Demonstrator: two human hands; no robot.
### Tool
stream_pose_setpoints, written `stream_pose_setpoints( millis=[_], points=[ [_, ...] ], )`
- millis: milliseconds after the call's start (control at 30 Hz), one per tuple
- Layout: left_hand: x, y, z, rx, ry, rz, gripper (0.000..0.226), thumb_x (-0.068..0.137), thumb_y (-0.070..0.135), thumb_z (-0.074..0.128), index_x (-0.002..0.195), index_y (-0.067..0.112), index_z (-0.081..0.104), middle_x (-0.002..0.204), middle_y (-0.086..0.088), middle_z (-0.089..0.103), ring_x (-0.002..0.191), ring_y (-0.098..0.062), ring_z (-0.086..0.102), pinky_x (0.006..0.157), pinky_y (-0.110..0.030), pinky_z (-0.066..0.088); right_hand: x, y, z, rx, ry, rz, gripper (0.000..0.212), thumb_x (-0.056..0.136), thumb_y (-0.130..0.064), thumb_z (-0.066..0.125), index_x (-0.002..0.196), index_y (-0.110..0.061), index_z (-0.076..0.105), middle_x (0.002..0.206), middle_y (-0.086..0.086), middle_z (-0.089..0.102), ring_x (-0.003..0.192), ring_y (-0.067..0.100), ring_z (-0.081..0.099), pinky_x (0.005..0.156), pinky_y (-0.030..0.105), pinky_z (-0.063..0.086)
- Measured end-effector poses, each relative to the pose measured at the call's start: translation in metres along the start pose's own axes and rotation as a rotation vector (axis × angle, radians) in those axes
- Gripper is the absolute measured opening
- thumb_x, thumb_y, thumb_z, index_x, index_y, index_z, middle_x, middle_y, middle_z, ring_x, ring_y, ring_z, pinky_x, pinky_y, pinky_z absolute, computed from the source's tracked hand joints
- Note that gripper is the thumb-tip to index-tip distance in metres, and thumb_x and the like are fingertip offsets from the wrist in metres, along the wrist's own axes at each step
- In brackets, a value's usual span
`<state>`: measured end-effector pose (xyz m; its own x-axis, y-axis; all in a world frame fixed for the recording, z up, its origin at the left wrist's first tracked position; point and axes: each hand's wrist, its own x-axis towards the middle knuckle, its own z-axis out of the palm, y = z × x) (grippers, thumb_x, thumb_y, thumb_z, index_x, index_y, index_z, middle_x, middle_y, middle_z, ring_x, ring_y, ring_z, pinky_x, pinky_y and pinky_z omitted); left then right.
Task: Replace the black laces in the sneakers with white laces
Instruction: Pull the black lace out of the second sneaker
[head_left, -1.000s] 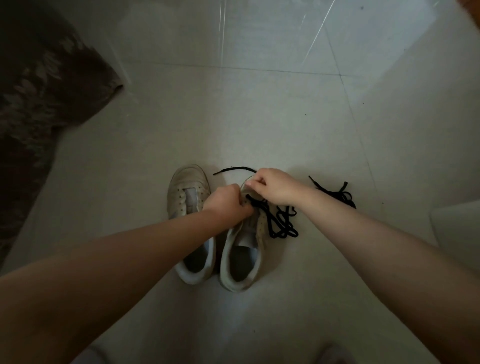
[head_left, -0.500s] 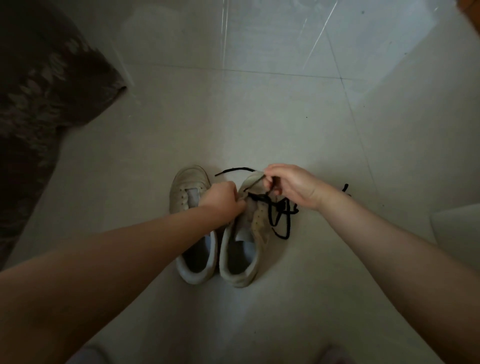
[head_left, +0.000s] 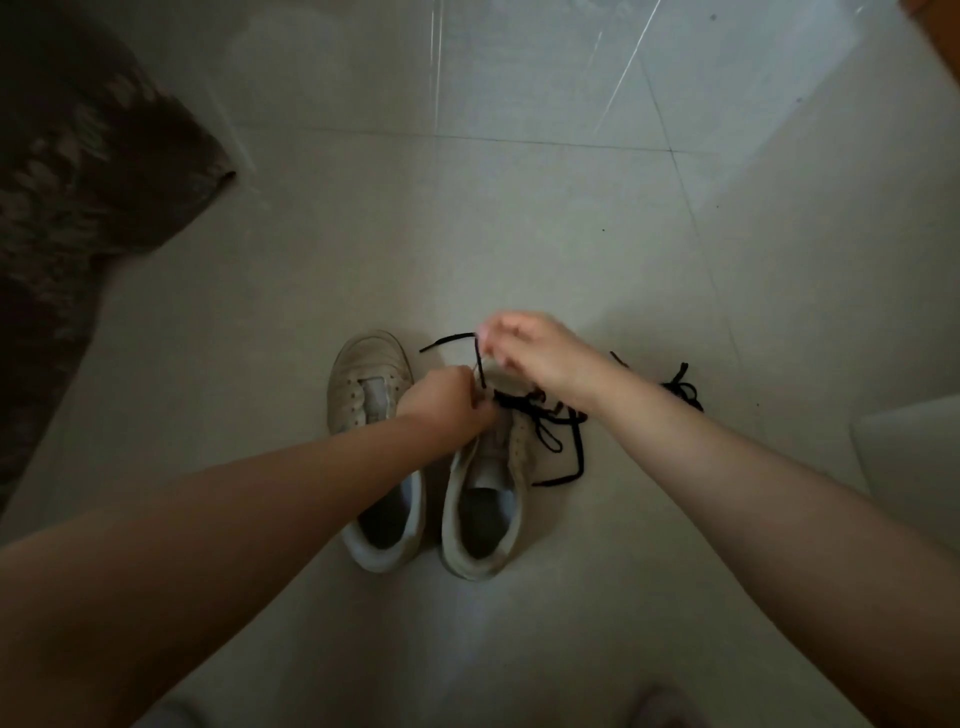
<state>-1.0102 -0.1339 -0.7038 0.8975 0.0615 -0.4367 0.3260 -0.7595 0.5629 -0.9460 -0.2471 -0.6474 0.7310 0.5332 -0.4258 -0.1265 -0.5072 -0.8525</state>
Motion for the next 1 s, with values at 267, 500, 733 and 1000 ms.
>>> stream_pose_setpoints(
  millis=[267,500,733,1000],
  points=[
    [0.002,-0.006,0.0,-0.059,-0.012,-0.029,0.025,0.082,0.043,0.062,0.076,0.02,0.052,0.08,-0.001,0.06,0.076,-0.019,0.059,0.068,-0.031,0.05,0.002,-0.01,-0.02,0.485,0.099,0.194,0.031,0.095,-0.018,0.042,0.064,-0.013,0.041,0.056,0.001,0.054,0.062,0.02,0.055,0.066,0.029,0.05],
    [0.002,-0.002,0.001,-0.053,-0.015,-0.043,0.028,0.081,0.044,0.062,0.083,0.017,0.052,0.081,-0.003,0.06,0.078,-0.021,0.06,0.067,-0.03,0.048,0.005,0.029,0.001,-0.71,0.085,0.071,0.03,0.087,-0.034,0.058,0.099,-0.006,0.059,0.095,0.011,0.064,0.09,0.028,0.06,0.069,0.029,0.042],
    [0.001,-0.002,0.003,-0.061,-0.023,-0.042,0.028,0.083,0.042,0.059,0.085,0.014,0.053,0.083,-0.006,0.059,0.08,-0.024,0.061,0.066,-0.03,0.049,0.016,0.019,0.006,-0.901,-0.142,0.031,0.016,0.096,-0.021,0.045,0.085,-0.018,0.055,0.096,0.001,0.059,0.096,0.025,0.058,0.069,0.026,0.037],
    [0.002,-0.005,0.004,-0.031,-0.014,-0.06,0.031,0.082,0.04,0.06,0.092,0.012,0.053,0.088,-0.007,0.059,0.081,-0.024,0.058,0.065,-0.029,0.046,0.005,-0.021,-0.026,0.4,0.147,0.047,0.025,0.098,-0.01,0.037,0.073,-0.011,0.043,0.061,0.001,0.055,0.065,0.019,0.056,0.079,0.037,0.049]
  ],
)
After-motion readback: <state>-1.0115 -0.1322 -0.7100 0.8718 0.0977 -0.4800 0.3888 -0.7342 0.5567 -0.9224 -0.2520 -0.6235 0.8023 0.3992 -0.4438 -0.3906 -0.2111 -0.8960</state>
